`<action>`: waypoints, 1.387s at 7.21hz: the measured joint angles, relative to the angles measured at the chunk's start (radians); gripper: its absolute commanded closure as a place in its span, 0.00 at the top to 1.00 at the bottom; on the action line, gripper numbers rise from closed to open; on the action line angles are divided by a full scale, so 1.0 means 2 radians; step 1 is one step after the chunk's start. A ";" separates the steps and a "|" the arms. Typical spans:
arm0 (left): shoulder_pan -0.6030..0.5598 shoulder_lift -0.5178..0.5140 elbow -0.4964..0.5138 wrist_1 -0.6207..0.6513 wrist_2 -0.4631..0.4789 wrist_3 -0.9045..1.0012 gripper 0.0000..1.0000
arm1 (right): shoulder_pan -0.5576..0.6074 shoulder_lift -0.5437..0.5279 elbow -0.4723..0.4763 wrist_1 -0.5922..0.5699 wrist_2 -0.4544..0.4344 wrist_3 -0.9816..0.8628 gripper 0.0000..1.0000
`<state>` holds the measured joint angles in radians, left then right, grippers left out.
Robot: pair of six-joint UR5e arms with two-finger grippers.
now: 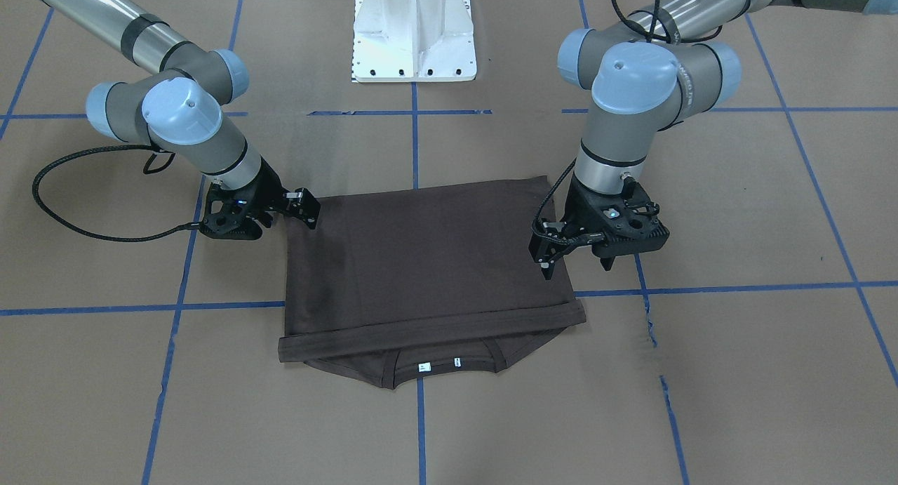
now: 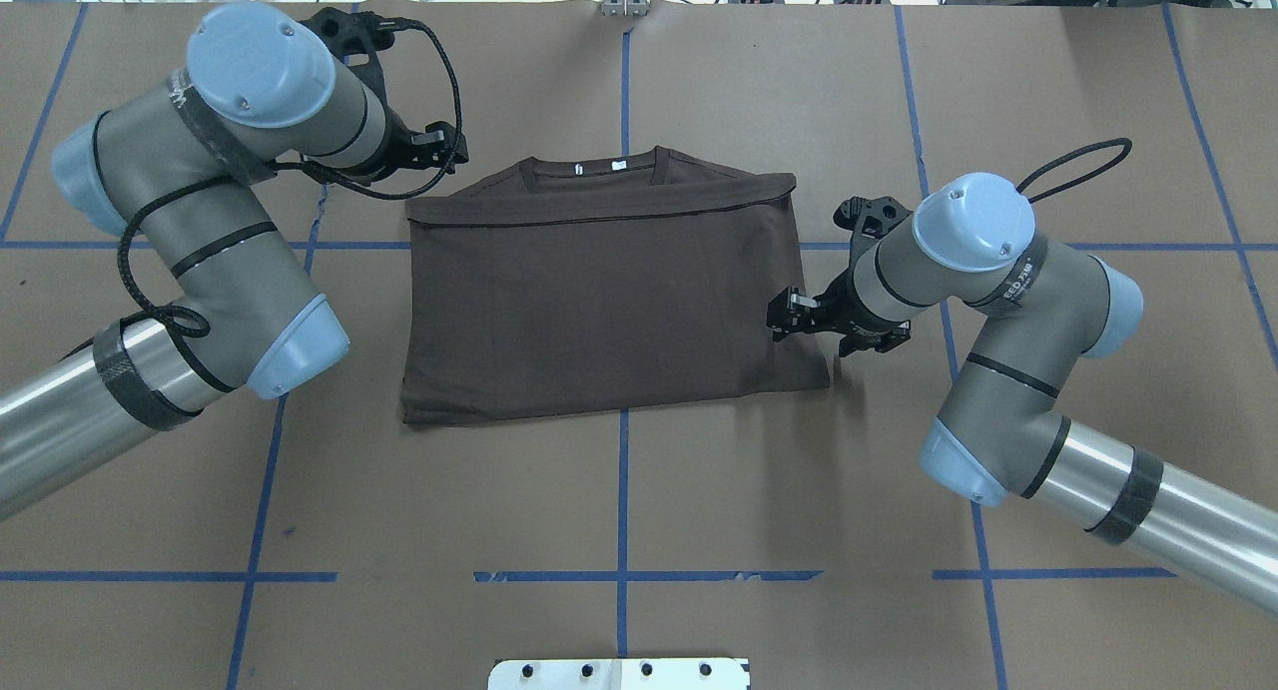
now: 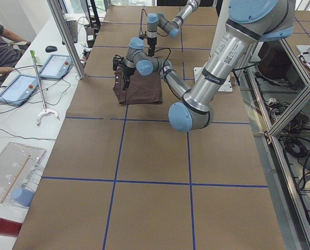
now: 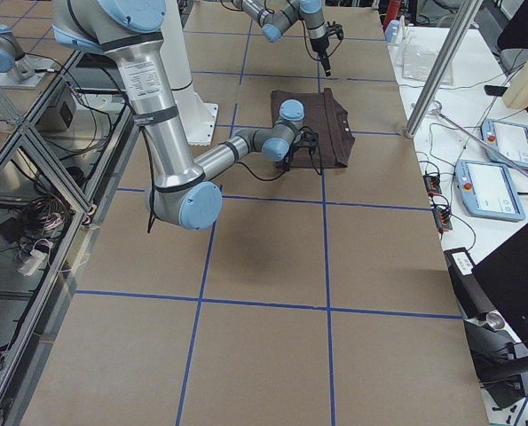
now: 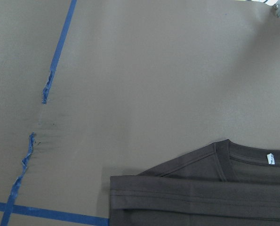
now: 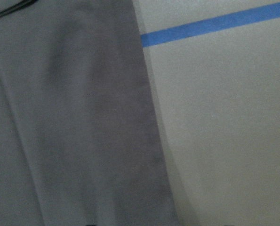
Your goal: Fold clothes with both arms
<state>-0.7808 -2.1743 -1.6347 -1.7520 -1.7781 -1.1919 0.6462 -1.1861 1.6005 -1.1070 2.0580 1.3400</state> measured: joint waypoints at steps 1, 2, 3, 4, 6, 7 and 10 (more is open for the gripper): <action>0.000 0.000 0.000 0.000 0.000 0.000 1.00 | -0.003 -0.001 0.001 0.001 0.001 0.000 0.00; 0.000 0.000 0.000 0.001 0.000 0.000 1.00 | -0.007 -0.001 0.001 0.002 0.001 0.000 0.00; -0.001 0.000 -0.001 0.002 0.000 0.000 1.00 | -0.011 -0.003 0.004 0.003 0.001 0.000 0.00; -0.001 0.000 -0.001 0.002 0.000 0.000 1.00 | -0.016 -0.009 0.012 0.003 0.001 0.000 0.00; -0.001 -0.001 -0.005 0.005 0.001 -0.001 1.00 | -0.031 -0.053 0.060 0.000 0.005 0.003 0.00; -0.001 -0.001 -0.007 0.006 0.001 -0.003 1.00 | -0.047 -0.096 0.106 -0.001 0.008 0.014 0.00; 0.002 -0.002 -0.015 0.006 0.009 -0.020 1.00 | -0.152 -0.229 0.254 -0.001 0.007 0.093 0.99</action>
<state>-0.7766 -2.1787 -1.6650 -1.7395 -1.7598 -1.2312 0.3416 -1.6449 2.1085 -1.1088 2.0716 1.5251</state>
